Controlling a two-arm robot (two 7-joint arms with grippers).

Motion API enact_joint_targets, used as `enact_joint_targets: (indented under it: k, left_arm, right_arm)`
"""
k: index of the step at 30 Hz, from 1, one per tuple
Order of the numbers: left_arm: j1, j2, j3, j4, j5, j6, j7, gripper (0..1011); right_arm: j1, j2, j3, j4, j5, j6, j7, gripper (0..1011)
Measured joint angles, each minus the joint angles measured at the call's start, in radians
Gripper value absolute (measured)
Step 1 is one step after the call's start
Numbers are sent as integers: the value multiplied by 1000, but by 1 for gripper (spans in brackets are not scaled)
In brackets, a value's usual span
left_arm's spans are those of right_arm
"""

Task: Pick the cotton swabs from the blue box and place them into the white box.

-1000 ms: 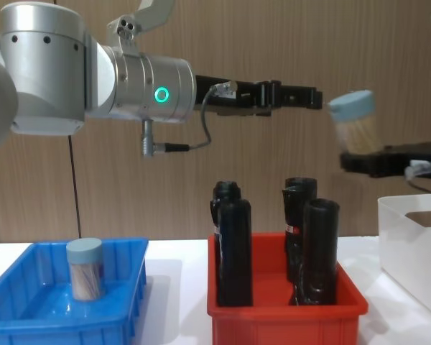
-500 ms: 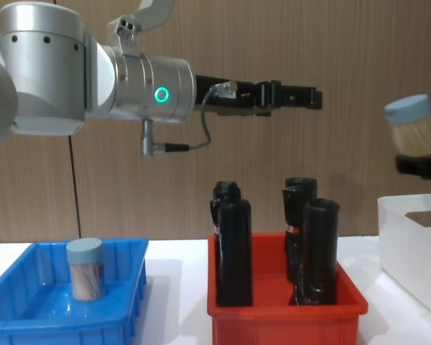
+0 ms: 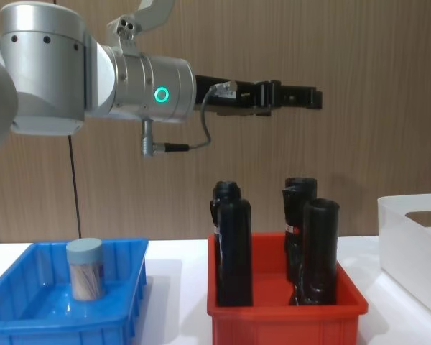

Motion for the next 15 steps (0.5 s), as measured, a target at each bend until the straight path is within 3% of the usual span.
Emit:
enact_joint_targets:
  k: [15]
  left_arm:
    - [0, 0, 0, 0, 0, 0, 0, 1003]
  right_arm:
    - [8, 18, 30, 63, 5, 53, -21, 668]
